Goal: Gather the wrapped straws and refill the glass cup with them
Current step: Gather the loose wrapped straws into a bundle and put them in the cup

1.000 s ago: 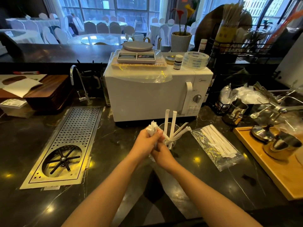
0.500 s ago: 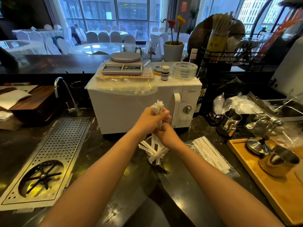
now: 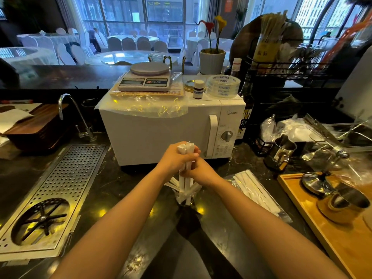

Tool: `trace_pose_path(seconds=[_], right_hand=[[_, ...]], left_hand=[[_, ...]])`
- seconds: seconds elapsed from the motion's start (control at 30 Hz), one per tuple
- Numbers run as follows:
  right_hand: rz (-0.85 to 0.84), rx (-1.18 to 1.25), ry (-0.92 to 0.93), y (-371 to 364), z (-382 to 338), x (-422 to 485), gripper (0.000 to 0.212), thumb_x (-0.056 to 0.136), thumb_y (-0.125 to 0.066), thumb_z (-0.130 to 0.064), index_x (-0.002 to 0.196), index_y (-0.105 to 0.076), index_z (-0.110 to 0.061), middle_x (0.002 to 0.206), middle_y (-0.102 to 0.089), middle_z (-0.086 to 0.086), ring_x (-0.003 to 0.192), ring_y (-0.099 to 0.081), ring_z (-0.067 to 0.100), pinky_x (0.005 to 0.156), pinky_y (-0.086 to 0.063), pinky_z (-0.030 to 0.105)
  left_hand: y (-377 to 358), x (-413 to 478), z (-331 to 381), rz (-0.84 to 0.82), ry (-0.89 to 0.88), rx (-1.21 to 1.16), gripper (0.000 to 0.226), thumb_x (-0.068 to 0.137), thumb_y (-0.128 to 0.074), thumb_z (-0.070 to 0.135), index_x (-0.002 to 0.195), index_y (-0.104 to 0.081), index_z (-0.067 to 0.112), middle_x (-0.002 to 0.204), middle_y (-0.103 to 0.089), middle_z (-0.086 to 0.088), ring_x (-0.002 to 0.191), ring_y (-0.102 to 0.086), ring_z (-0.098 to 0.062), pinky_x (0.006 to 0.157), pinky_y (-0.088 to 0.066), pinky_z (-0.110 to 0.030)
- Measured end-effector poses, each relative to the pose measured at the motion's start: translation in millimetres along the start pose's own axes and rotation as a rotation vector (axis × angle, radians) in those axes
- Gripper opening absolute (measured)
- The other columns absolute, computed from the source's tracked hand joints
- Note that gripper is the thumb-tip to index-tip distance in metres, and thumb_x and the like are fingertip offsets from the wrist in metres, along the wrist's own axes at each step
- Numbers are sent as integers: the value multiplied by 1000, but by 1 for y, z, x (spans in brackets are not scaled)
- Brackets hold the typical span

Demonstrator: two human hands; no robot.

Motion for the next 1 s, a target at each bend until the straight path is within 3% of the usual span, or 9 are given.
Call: trace_pose_path(seconds=[0.17, 0.33, 0.43, 0.53, 0.67, 0.87, 1.0], right_hand=[[81, 58, 7, 4, 3, 0, 63, 83, -62, -7, 137, -29, -11, 135, -50, 13, 125, -49, 29, 99, -43, 36], [140, 0, 112, 8, -2, -3, 73, 86, -60, -10, 144, -15, -19, 140, -46, 15, 125, -50, 31, 99, -46, 40], [181, -112, 191, 9, -1, -4, 72, 88, -57, -12, 145, -13, -25, 131, -54, 18, 112, -59, 31, 94, -51, 42], [236, -192, 245, 8, 1, -5, 66, 89, -55, -11, 142, -19, -25, 118, -61, 19, 97, -64, 30, 85, -55, 40], [222, -268, 276, 8, 0, -6, 39, 92, -49, -12, 129, -37, -15, 123, -58, 15, 107, -59, 27, 81, -47, 28], [215, -401, 243, 8, 3, -4, 25, 95, -42, -12, 119, -42, -7, 112, -62, 20, 99, -61, 33, 83, -53, 41], [138, -557, 253, 3, 11, 2, 36, 93, -44, -7, 129, -46, -12, 128, -57, 14, 116, -55, 30, 95, -48, 40]], left_hand=[[3, 1, -5, 25, -39, -39, 26, 81, -64, 7, 106, -61, 11, 101, -63, -9, 105, -59, -27, 92, -50, -41], [7, 1, -3, 39, -83, 69, 39, 91, -51, 23, 129, -42, 19, 121, -50, -8, 109, -54, -24, 80, -50, -26], [8, 2, -4, 31, -118, 137, 38, 95, -42, 22, 132, -37, 15, 134, -46, -11, 115, -52, -24, 83, -48, -27], [8, 3, -9, -1, -150, 227, 32, 97, -38, 18, 127, -46, 11, 128, -53, -10, 111, -52, -17, 85, -42, -23], [7, 2, -18, -36, -141, 317, 29, 96, -40, 16, 116, -59, 7, 111, -65, -10, 107, -59, -22, 78, -43, -18], [7, -3, -23, -37, -176, 440, 32, 94, -43, 11, 125, -53, 11, 124, -62, -11, 116, -56, -22, 91, -42, -24], [9, -4, -26, -50, -210, 589, 37, 95, -38, 7, 130, -48, 13, 132, -57, -10, 123, -51, -24, 100, -42, -30]])
Point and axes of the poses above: each hand's wrist, its own x-axis towards the middle knuckle, its own y-axis out of the back of the hand, z = x × y, the point moved 2 cm from there along x, towards the middle knuckle
